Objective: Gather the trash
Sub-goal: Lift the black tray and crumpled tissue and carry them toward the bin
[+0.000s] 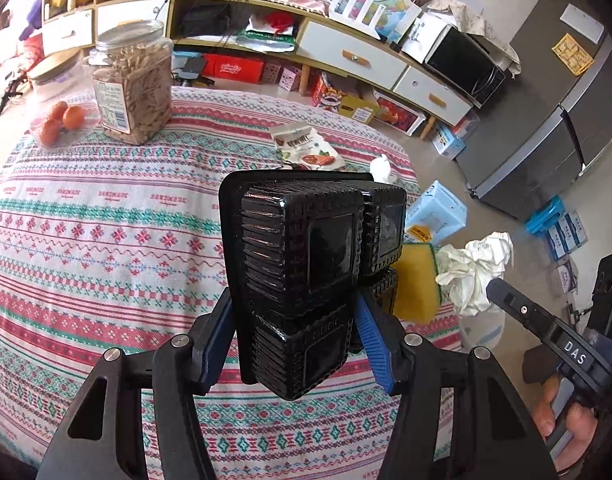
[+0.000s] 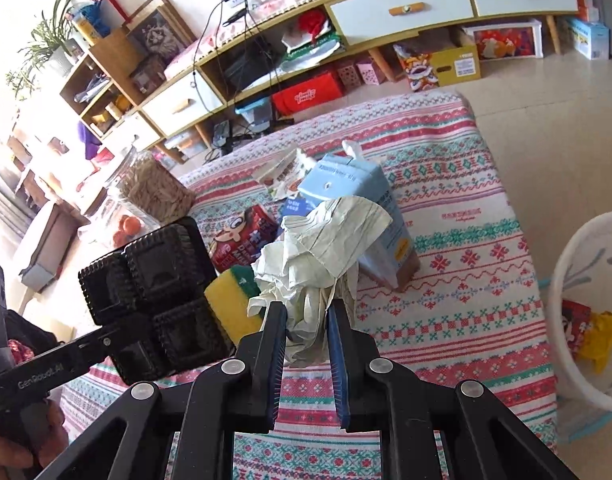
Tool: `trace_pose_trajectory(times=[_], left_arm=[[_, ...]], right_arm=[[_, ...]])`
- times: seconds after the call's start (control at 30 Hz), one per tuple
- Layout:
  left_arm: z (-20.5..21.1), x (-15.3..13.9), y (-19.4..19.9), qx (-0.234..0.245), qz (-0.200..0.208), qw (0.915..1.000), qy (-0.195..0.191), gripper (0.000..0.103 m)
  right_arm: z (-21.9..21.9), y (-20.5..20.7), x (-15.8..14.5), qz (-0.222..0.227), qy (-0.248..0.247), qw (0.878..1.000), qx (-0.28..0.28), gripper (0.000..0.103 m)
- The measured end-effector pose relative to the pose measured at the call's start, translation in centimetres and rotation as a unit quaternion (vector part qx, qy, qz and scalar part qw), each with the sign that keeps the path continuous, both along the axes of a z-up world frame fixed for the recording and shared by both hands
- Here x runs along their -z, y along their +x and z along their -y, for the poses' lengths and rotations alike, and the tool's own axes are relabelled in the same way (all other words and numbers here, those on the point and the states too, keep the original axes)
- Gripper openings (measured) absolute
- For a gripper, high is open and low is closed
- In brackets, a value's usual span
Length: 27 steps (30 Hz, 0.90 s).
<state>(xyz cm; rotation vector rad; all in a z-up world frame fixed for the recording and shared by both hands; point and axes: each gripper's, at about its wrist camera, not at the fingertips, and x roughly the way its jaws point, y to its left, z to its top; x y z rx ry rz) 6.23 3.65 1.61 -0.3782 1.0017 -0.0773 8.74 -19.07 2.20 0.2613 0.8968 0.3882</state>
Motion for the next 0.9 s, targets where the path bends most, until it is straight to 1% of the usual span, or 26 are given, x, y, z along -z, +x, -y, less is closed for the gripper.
trace_pose_trajectory(times=[0.03, 0.07, 0.1, 0.13, 0.2, 0.23, 0.27, 0.3, 0.37, 0.4, 0.43, 0.47, 0.5, 0.53, 0.57, 0.6, 0.63, 0.67, 0.73, 0.8, 0.83, 0.9], left_arm=[[0.1, -0.3, -0.3, -0.001, 0.005, 1.0000, -0.002, 0.061], [0.1, -0.7, -0.6, 0.000, 0.012, 0.9999, -0.001, 0.061], [0.2, -1.1, -0.8, 0.002, 0.019, 0.9998, 0.001, 0.061], [0.3, -1.5, -1.1, 0.003, 0.024, 0.9997, 0.001, 0.061], [0.5, -1.8, -1.5, 0.006, 0.027, 0.9996, -0.004, 0.061], [0.5, -1.9, -1.7, 0.004, 0.028, 0.9996, -0.006, 0.061], [0.5, -1.9, -1.8, 0.005, 0.026, 0.9996, -0.007, 0.061], [0.4, -2.0, -2.0, 0.006, 0.023, 0.9996, -0.016, 0.061], [-0.3, -2.6, -2.6, 0.001, 0.030, 0.9986, -0.043, 0.061], [-0.5, -3.2, -3.0, -0.003, 0.042, 0.9983, -0.041, 0.061], [-0.5, -3.7, -3.3, -0.006, 0.055, 0.9979, -0.032, 0.061], [-0.3, -3.9, -3.4, -0.005, 0.062, 0.9978, -0.024, 0.061], [0.0, -3.6, -3.2, -0.001, 0.057, 0.9981, -0.024, 0.061], [0.2, -3.0, -3.0, 0.001, 0.042, 0.9986, -0.031, 0.061], [0.6, -2.3, -2.9, 0.003, 0.032, 0.9989, -0.035, 0.061], [1.0, -1.8, -2.7, 0.006, 0.024, 0.9994, -0.025, 0.061], [1.4, -1.2, -2.5, 0.006, 0.019, 0.9998, -0.007, 0.061], [1.3, -0.5, -2.3, 0.000, 0.010, 1.0000, 0.001, 0.061], [0.5, 0.7, -2.0, -0.011, -0.009, 0.9999, -0.006, 0.061], [0.0, 1.3, -1.8, -0.017, -0.015, 0.9997, -0.003, 0.061], [-0.2, 1.4, -1.7, -0.019, -0.014, 0.9997, 0.003, 0.061], [-0.2, 1.4, -1.4, -0.023, -0.012, 0.9995, 0.019, 0.061]], right_arm=[[-0.3, -0.4, -0.7, 0.031, -0.042, 0.999, 0.008, 0.018], [-0.6, -0.7, -1.2, 0.049, -0.057, 0.997, -0.001, 0.018], [-0.2, -0.5, -0.9, 0.032, -0.013, 0.999, -0.020, 0.017], [0.1, -0.1, -0.3, 0.000, 0.022, 0.999, -0.027, 0.017], [-0.2, 0.1, 0.7, -0.016, 0.024, 0.999, -0.039, 0.017], [-0.3, 0.1, 0.9, -0.026, 0.043, 0.997, -0.053, 0.017], [-0.6, 0.0, 0.8, -0.025, 0.046, 0.997, -0.062, 0.017], [-1.0, -0.3, 0.5, -0.013, 0.029, 0.997, -0.068, 0.017], [-2.3, -0.8, 0.3, 0.017, -0.061, 0.996, -0.057, 0.017], [-2.8, -0.7, 0.7, 0.015, -0.085, 0.995, -0.056, 0.017], [-2.8, -0.5, 1.4, -0.003, -0.071, 0.995, -0.065, 0.017], [-2.8, -0.4, 1.8, -0.020, -0.037, 0.996, -0.080, 0.017], [-2.9, -0.4, 1.9, -0.028, -0.003, 0.995, -0.099, 0.017], [-2.9, -0.7, 1.5, -0.024, 0.021, 0.993, -0.114, 0.017], [-2.9, -0.9, 0.9, -0.013, 0.033, 0.992, -0.122, 0.017], [-2.9, -1.1, 0.4, -0.002, 0.030, 0.992, -0.120, 0.017], [-2.7, -1.1, 0.1, 0.003, 0.032, 0.993, -0.118, 0.017], [-2.3, -0.9, 0.1, -0.002, 0.037, 0.993, -0.112, 0.017], [-1.6, -0.7, 0.0, -0.004, 0.027, 0.995, -0.092, 0.016], [-1.0, -0.6, 0.1, -0.003, 0.028, 0.996, -0.084, 0.016], [-0.8, -0.7, 0.1, -0.004, 0.042, 0.995, -0.090, 0.016], [-0.4, -1.3, -0.8, 0.005, 0.090, 0.989, -0.114, 0.016]])
